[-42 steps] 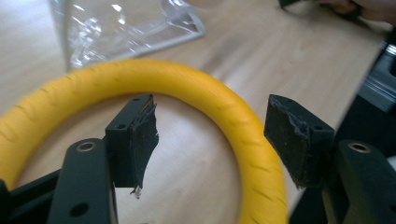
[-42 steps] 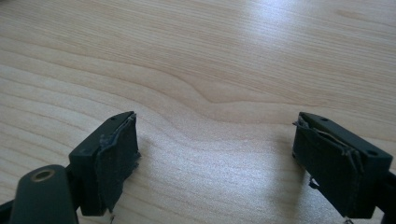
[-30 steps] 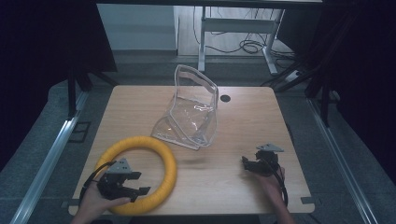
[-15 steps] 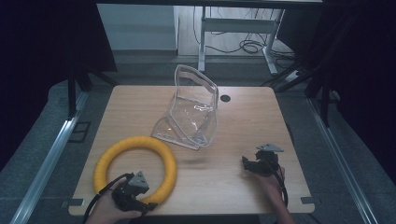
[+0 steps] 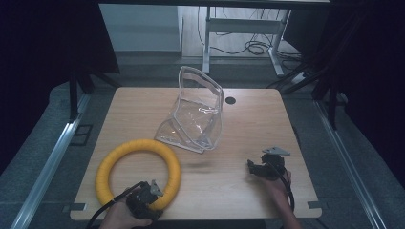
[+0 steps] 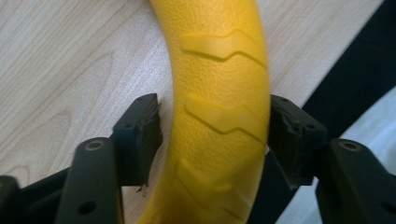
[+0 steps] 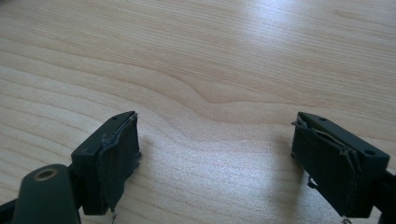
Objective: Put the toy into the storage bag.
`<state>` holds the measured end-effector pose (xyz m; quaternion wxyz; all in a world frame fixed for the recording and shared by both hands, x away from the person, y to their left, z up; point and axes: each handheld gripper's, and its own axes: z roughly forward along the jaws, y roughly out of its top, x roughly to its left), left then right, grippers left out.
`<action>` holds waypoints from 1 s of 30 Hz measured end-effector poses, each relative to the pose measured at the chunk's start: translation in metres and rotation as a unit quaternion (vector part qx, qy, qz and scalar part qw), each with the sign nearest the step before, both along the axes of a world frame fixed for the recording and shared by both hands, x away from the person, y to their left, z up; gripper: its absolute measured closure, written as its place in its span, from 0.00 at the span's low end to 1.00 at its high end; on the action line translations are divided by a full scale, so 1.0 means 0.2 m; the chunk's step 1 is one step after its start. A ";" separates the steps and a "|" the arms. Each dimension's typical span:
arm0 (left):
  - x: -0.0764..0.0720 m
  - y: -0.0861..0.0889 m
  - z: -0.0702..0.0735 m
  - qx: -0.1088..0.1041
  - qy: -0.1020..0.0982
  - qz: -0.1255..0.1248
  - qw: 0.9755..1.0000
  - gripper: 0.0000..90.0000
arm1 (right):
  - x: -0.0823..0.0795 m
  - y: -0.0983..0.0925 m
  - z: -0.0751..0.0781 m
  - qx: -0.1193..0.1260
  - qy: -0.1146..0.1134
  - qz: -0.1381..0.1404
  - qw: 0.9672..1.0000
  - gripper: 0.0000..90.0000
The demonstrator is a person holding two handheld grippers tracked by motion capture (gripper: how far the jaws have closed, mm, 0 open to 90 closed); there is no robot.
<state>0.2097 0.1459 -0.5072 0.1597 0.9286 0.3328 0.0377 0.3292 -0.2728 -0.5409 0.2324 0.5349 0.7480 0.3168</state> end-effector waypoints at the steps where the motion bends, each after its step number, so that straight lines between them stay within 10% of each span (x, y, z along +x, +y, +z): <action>1: 0.00 0.00 0.00 -0.004 0.001 0.000 1.000 0.49 | 0.00 0.00 0.00 0.000 0.000 0.000 1.000 0.17; 10: 0.01 0.00 0.01 -0.012 0.009 -0.004 1.000 0.54 | 0.00 0.00 0.00 0.000 0.000 -0.001 1.000 0.17; 14: 0.01 0.04 0.07 -0.057 0.007 0.001 0.998 0.55 | 0.00 0.00 0.00 0.000 0.001 -0.001 1.000 0.17; 20: 0.03 0.14 0.21 -0.146 -0.010 0.013 0.989 0.55 | 0.00 0.00 0.00 0.000 0.001 -0.002 1.000 0.17; 30: 0.08 0.26 0.34 -0.236 -0.036 0.035 0.971 0.56 | 0.00 0.00 0.00 0.001 0.001 -0.003 1.000 0.18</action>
